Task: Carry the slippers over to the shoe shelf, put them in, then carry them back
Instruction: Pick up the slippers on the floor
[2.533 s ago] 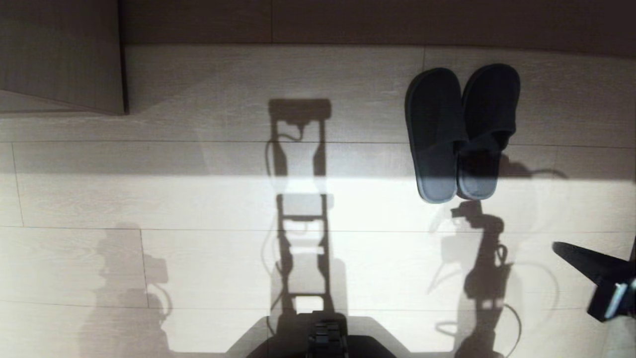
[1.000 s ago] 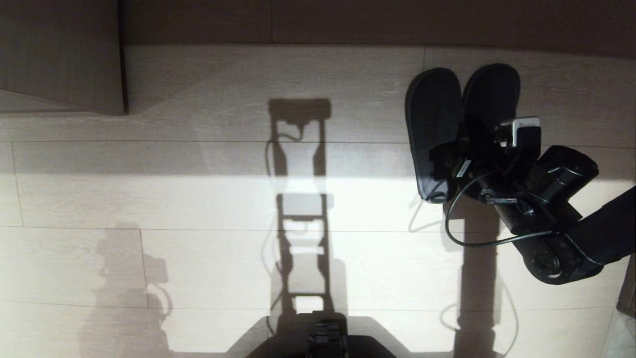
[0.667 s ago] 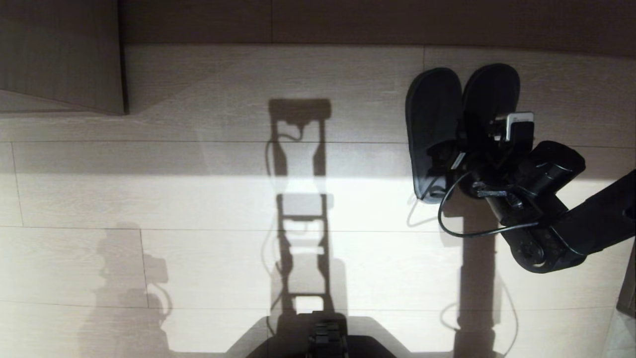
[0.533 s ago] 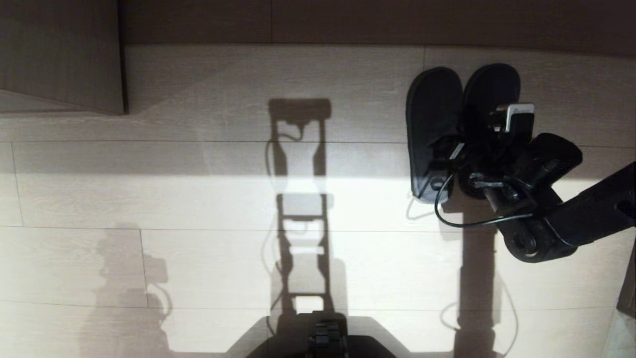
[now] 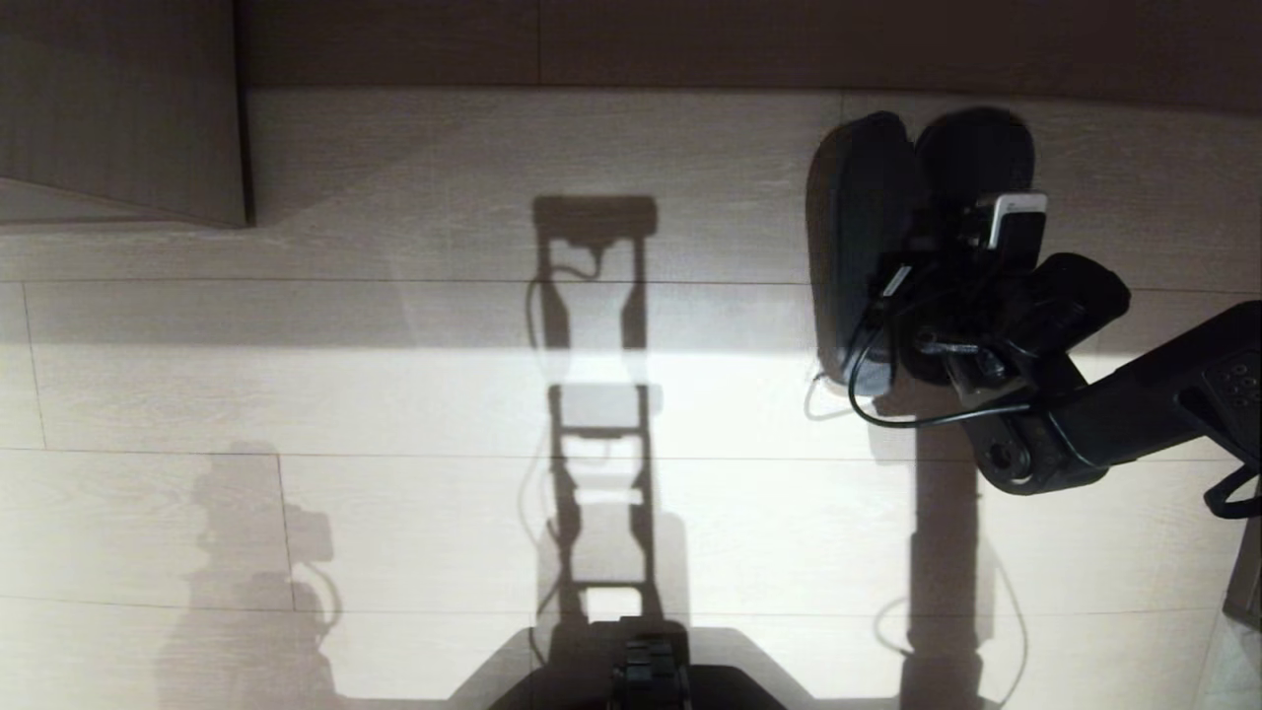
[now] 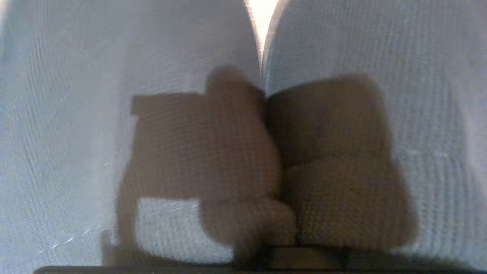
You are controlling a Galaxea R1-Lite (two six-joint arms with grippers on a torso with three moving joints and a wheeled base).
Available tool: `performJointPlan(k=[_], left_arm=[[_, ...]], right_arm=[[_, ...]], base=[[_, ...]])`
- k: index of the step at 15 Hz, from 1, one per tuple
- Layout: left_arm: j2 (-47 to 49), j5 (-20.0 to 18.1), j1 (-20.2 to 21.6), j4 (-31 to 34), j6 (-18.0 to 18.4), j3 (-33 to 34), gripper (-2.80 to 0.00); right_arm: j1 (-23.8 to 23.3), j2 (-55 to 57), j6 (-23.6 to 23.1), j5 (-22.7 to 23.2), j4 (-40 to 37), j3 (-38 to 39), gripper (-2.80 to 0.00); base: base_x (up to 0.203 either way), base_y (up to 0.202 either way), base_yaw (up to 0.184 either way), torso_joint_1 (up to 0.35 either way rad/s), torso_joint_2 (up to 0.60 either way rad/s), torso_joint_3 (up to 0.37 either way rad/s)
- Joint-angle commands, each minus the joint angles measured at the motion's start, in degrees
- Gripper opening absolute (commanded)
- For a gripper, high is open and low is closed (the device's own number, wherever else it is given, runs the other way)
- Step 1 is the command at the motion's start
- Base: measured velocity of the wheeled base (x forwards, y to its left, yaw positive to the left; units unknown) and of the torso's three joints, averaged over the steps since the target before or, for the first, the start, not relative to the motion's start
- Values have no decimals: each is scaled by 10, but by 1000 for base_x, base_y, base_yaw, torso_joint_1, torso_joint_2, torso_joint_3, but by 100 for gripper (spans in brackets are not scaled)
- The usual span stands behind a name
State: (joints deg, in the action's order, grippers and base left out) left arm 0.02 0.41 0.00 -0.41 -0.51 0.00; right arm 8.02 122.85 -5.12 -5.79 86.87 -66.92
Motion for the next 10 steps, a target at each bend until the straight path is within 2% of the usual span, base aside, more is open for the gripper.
performJointPlan(k=[1,7,10], left_arm=[[-1,0,0,0,0,0,-280],[0,0,1,0,0,0,-280],[0,0,0,0,0,0,-280]], right_arm=[[0,2,-1,0,4,-1,-280],[-7,-78,-6,14,-29,66,-280],[-5,-193,-5,27,-133,118,-280]], base=[[0,0,0,0,0,0],[0,0,0,0,0,0],[0,0,0,0,0,0]])
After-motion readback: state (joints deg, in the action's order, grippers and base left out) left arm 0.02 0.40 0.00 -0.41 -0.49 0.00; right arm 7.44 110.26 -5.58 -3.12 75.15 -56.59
